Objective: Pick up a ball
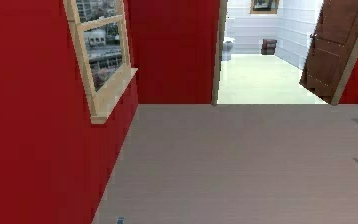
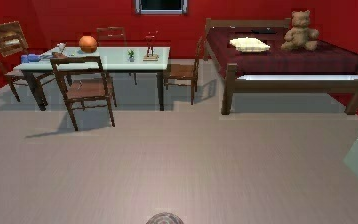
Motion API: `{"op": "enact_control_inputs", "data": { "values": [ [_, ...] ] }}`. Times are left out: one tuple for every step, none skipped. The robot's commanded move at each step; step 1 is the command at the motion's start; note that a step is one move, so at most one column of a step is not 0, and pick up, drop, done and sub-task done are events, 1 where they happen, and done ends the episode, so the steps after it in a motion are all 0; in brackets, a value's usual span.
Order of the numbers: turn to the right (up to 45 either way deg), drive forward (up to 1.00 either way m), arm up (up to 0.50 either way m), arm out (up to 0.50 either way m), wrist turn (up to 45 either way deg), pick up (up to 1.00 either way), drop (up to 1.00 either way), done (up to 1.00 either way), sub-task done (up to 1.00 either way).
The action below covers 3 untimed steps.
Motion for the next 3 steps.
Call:
{"op": "enact_control_inputs", "data": {
  "values": [
    [0.0, 0.0, 0.18, 0.0, 0.0, 0.0, 0.0, 0.0, 0.0],
    [0.0, 0.0, 0.0, 0.22, 0.0, 0.0, 0.0, 0.0, 0.0],
    [0.0, 0.0, 0.0, 0.0, 45.0, 0.0, 0.0, 0.0, 0.0]
  ]
}}
